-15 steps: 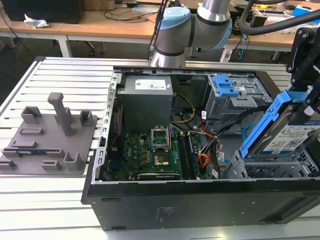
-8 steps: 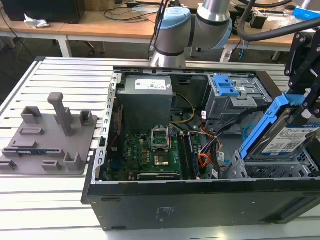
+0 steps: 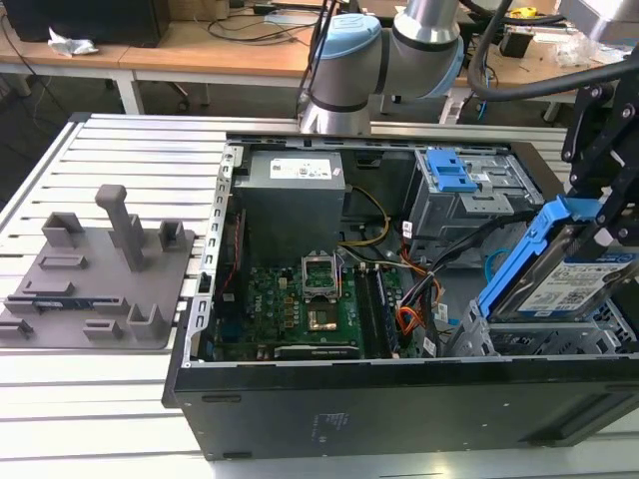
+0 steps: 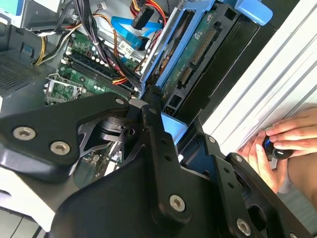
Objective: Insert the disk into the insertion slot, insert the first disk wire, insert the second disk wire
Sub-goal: 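Insert the disk into the insertion slot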
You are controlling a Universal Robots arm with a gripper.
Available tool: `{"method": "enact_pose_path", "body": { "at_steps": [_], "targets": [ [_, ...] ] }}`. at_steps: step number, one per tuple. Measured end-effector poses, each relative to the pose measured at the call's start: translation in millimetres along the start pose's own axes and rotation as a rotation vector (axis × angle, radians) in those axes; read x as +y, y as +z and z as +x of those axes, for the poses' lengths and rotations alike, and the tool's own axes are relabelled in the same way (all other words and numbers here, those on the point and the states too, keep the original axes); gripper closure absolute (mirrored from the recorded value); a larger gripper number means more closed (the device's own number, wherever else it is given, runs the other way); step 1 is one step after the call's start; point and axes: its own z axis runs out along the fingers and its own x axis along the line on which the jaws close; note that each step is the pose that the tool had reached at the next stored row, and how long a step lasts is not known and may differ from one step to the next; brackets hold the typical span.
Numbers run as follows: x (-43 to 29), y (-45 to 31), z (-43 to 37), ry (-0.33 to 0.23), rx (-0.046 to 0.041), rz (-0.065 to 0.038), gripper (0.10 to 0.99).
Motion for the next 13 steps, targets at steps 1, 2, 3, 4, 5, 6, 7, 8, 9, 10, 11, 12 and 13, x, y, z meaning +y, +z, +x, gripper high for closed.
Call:
{"method": "enact_pose_path", "body": {
  "at_steps": [1,2,3,4,5,6,7,8,9,10,11,12,13],
  "targets": [
    [0.0,2.6,0.1,0.000,0.0000,0.000,0.722],
    [0.0,5.0,0.2,0.000,0.0000,0.000,0.722],
    [0.0,7.4,0.3,0.000,-0.0001,0.000,0.722],
    [0.0,9.5,0.4,0.000,-0.0001,0.000,0.722],
    [0.0,11.4,0.5,0.000,-0.0001,0.000,0.722],
    [0.0,14.1,0.6,0.000,0.0000,-0.001,0.722],
    [0.0,16.4,0.8,0.000,0.0000,-0.001,0.722],
    [0.0,18.3,0.8,0.000,0.0000,-0.001,0.722],
    [0.1,21.8,1.0,0.000,-0.0001,-0.001,0.722],
    [0.1,24.2,1.1,0.000,0.0000,-0.001,0.722],
    [0.1,24.6,1.1,0.000,-0.0001,-0.001,0.722],
    [0.1,24.6,1.1,0.000,0.0003,-0.001,0.710],
    [0.1,24.6,1.1,0.000,0.0002,-0.001,0.592]
  ]
}}
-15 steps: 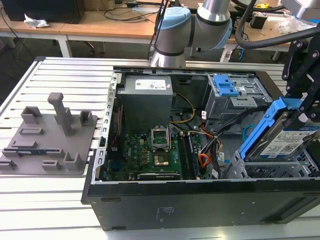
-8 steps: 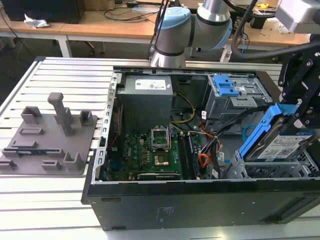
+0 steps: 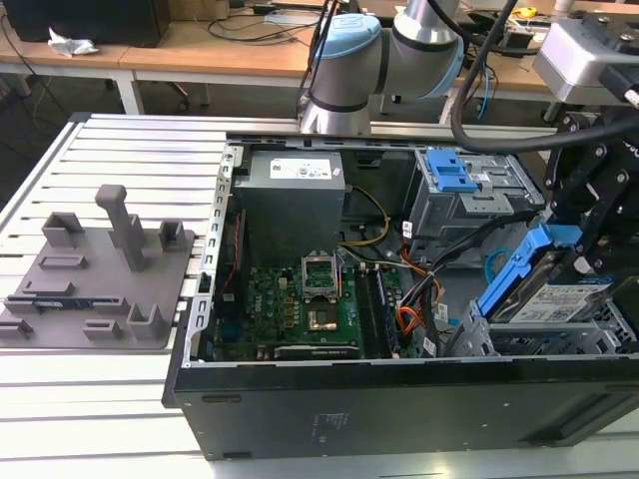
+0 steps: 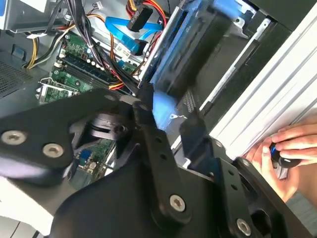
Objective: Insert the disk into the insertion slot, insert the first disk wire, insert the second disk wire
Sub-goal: 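Insert the disk into the insertion slot, then insert the first disk wire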
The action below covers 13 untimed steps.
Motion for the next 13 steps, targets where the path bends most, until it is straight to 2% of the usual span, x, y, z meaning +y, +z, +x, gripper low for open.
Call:
{"method": "enact_pose_path", "body": {
  "at_steps": [1,2,3,4,13],
  "targets": [
    [0.0,0.1,0.0,0.000,-0.0002,0.000,0.592],
    [0.0,0.1,0.0,0.000,-0.0001,0.000,0.471],
    [0.0,0.2,0.0,0.000,-0.0003,0.000,0.471],
    [0.0,0.2,0.0,0.000,-0.0002,0.000,0.404],
    [0.0,0.3,0.0,0.000,-0.0002,0.000,0.404]
  ]
}}
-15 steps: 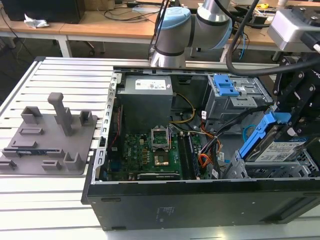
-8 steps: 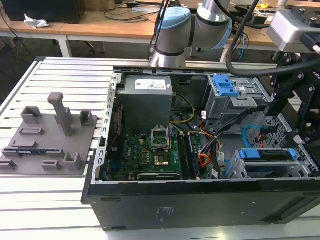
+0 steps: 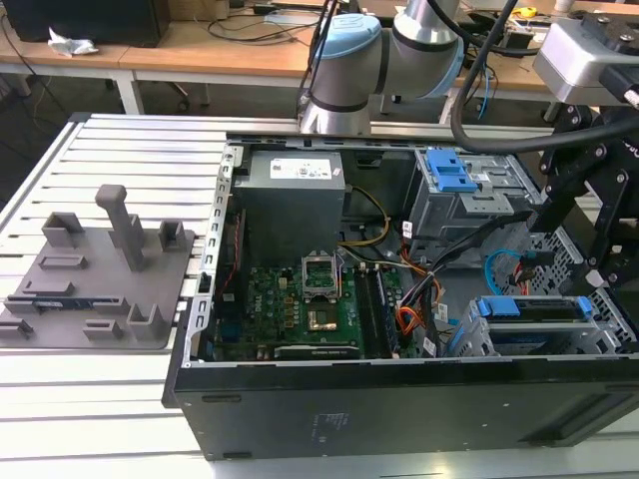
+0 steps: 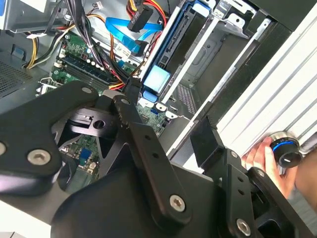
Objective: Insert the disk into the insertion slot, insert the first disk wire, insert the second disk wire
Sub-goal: 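Insert the first disk wire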
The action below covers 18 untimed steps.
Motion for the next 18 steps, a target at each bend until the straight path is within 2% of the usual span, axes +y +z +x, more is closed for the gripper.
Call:
{"method": "enact_pose_path", "body": {
  "at_steps": [9,10,11,13,14,16,17,18],
  "targets": [
    [0.1,0.6,0.0,0.000,0.0001,0.002,0.404],
    [0.7,0.6,0.0,-0.001,0.0016,0.028,0.404],
    [0.6,0.6,0.0,0.000,0.0023,0.038,0.404],
    [0.5,0.9,0.1,0.027,0.0072,0.043,0.404],
    [0.6,1.0,0.0,0.057,0.0131,0.045,0.404],
    [0.7,1.7,0.1,0.074,0.0357,0.047,0.404],
    [0.7,1.9,0.1,0.075,0.0490,0.048,0.404],
    [0.8,1.9,-0.6,0.075,0.0663,0.049,0.404]
  ]
}}
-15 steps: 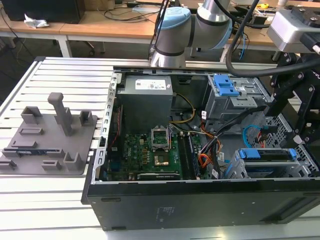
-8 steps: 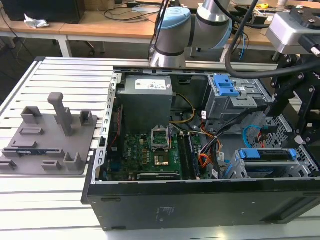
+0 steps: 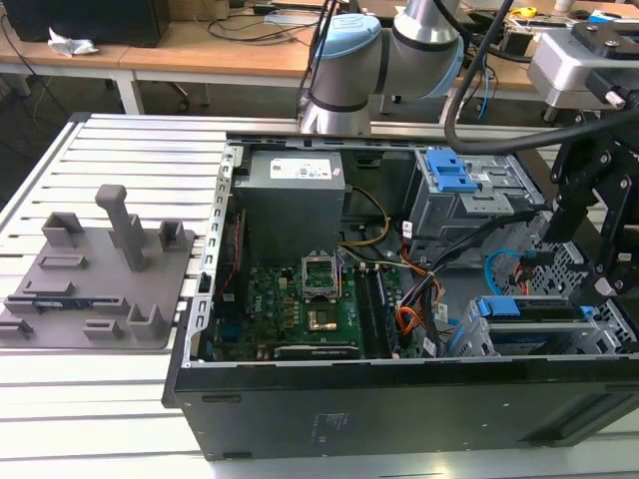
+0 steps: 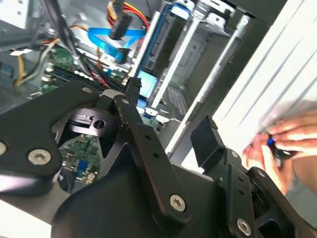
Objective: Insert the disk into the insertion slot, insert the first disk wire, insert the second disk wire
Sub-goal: 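Insert the first disk wire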
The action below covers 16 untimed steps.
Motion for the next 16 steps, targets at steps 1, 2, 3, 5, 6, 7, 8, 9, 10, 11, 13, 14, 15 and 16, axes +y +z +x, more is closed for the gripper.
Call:
{"method": "enact_pose_path", "body": {
  "at_steps": [1,2,3,5,6,7,8,9,10,11,13,14,15,16],
  "targets": [
    [0.2,0.1,-2.3,-0.001,0.0228,0.002,0.404],
    [0.5,0.2,-5.0,-0.002,0.0396,0.004,0.404],
    [0.8,0.3,-8.6,-0.003,0.0541,0.005,0.404],
    [2.0,0.1,-22.3,-0.004,0.0780,0.007,0.404],
    [2.5,-0.1,-27.8,-0.004,0.0799,0.007,0.404],
    [3.0,-0.1,-33.4,-0.004,0.0818,0.007,0.404],
    [4.1,-0.4,-45.3,-0.004,0.0855,0.008,0.404],
    [4.6,-0.4,-52.0,-0.004,0.0907,0.008,0.404],
    [2.7,-0.2,-55.9,-0.007,0.1483,0.014,0.404],
    [0.4,-0.3,-56.6,-0.010,0.1948,0.018,0.404],
    [-2.4,0.3,-59.4,-0.010,0.2448,0.022,0.404],
    [-3.0,0.9,-60.0,-0.009,0.2448,0.022,0.404],
    [-4.3,1.9,-60.5,-0.004,0.2448,0.021,0.404],
    [-5.6,2.4,-60.8,-0.001,0.2451,0.021,0.404]
  ]
}}
